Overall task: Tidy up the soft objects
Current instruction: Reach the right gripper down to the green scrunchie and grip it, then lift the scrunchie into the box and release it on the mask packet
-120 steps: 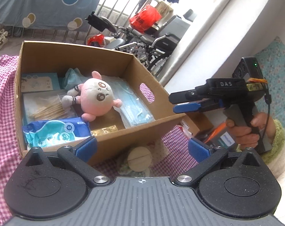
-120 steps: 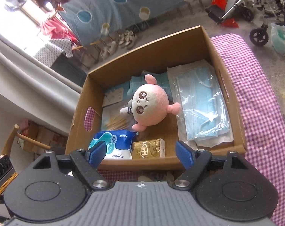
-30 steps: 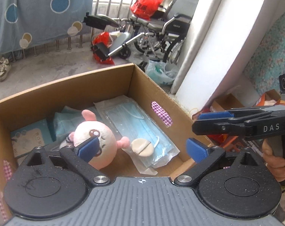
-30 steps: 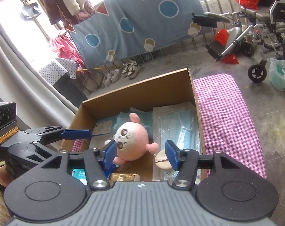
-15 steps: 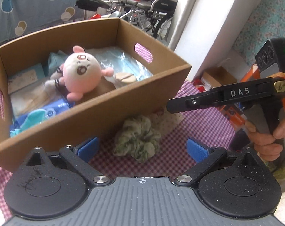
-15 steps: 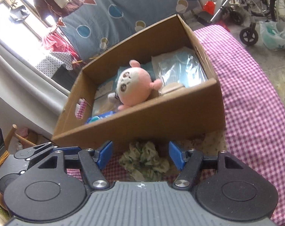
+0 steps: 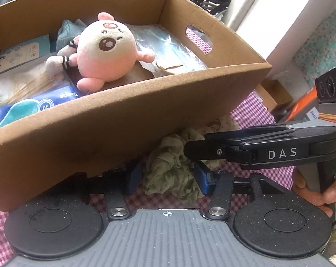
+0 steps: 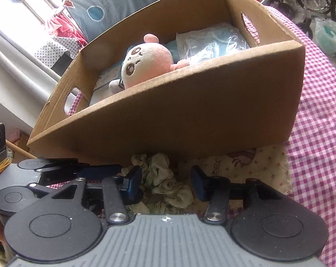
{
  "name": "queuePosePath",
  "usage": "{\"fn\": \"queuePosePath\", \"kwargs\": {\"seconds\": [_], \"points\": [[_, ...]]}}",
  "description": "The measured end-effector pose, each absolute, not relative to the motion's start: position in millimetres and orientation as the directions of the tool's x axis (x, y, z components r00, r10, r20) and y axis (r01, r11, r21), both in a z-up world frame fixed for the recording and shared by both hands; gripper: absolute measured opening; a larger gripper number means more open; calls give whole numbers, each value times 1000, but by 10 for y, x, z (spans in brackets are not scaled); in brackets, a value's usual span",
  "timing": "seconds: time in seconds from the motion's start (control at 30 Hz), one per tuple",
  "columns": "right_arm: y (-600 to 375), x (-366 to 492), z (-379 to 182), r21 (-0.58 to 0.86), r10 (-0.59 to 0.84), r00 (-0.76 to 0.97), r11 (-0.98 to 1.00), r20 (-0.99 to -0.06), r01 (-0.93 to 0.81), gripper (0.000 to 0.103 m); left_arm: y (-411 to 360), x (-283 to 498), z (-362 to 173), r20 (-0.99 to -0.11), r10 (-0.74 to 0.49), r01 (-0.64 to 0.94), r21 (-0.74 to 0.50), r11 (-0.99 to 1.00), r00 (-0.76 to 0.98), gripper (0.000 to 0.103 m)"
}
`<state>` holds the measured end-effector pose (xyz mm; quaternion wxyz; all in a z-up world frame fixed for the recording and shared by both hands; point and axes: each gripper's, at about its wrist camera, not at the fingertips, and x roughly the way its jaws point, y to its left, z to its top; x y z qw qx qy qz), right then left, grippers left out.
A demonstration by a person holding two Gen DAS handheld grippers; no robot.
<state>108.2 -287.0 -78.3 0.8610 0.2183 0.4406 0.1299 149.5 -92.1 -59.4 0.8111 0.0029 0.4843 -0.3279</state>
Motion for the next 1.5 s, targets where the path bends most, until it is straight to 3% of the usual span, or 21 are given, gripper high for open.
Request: {"fn": "queuePosePath", "kwargs": {"seconds": [0.07, 0.27, 0.7, 0.97, 1.2, 1.5], "points": [[-2857, 1064, -775, 502, 438, 577, 863, -689, -54, 26, -924, 1487, -585, -783, -539, 536, -323, 780, 311, 35], [-2826, 885, -617, 478, 429, 614, 873, -663, -94, 12, -901, 1374, -461, -757, -552, 554, -309, 773, 350, 18], [-2799, 397, 64, 467, 431, 724, 868, -538, -169, 11, -734, 966, 241, -633, -637, 614, -305, 728, 440, 17], [-2844, 663, 634, 405, 437, 770, 878, -465, -253, 11, -776, 1283, 743, -575, -673, 663, -278, 696, 466, 17], [-3060, 1484, 850, 361, 404, 759, 902, -510, -238, 11, -1188, 2139, 788, -654, -618, 655, -240, 716, 436, 17], [-3192, 2533, 540, 244, 295, 706, 954, -644, -175, 11, -1750, 3096, 304, -776, -520, 624, -216, 751, 357, 17]]}}
